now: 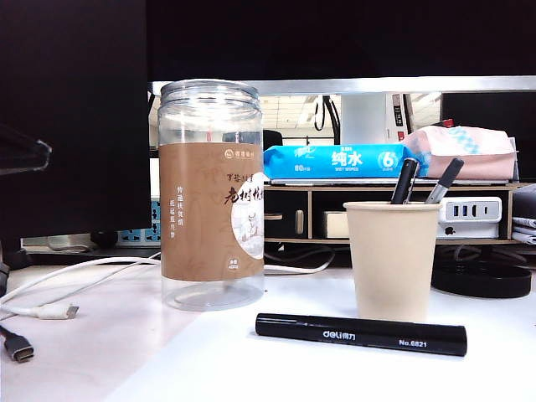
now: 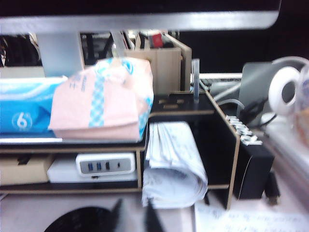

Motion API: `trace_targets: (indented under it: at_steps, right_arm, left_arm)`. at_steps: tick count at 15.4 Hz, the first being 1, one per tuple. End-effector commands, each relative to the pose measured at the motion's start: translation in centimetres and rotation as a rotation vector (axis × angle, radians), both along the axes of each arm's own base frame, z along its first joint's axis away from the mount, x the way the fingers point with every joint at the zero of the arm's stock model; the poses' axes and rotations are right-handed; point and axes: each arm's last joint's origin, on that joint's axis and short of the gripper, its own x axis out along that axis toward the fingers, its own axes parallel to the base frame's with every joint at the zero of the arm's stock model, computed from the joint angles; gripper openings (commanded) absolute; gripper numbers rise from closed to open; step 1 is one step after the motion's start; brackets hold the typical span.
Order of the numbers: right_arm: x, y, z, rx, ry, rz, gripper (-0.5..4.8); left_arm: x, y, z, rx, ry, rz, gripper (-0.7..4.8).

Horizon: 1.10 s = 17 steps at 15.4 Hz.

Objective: Pick up the marker from the paper cup and put it on the table.

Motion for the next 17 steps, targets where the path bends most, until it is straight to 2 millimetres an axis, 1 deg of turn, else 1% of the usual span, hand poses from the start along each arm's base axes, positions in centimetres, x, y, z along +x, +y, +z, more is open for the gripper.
trace_targets:
  at_steps: [1, 2, 3, 4, 10, 17]
  right_arm:
    - [-0.04, 0.34, -0.04, -0.028, -0.005, 0.053, 0.23]
    - [-0.05, 0.53, -0.13, -0.028, 0.003, 0.073, 0.05]
    - [-0.10, 0.71, -0.21, -0.029, 0.010, 0.090, -0.01]
    - [-0.22, 0.83, -0.26, -0.045, 0.011, 0.102, -0.01]
    - [-0.27, 0.27, -0.35, -0.049, 0.019, 0.041, -0.01]
    - [-0.27, 0.34, -0.45, -0.026, 0.030, 0.056, 0.01]
  left_arm:
    - [-0.04, -0.01, -0.12, 0.008, 0.006, -0.010, -0.04]
    - [-0.04, -0.01, -0.12, 0.008, 0.006, -0.010, -0.04]
    - [-0.04, -0.01, -0.12, 0.008, 0.006, -0.010, -0.04]
    - [-0.04, -0.01, -0.12, 0.008, 0.006, -0.010, -0.04]
    - [-0.04, -0.01, -0.12, 0.008, 0.006, -0.010, -0.04]
    - [-0.04, -0.01, -0.12, 0.008, 0.006, -0.010, -0.04]
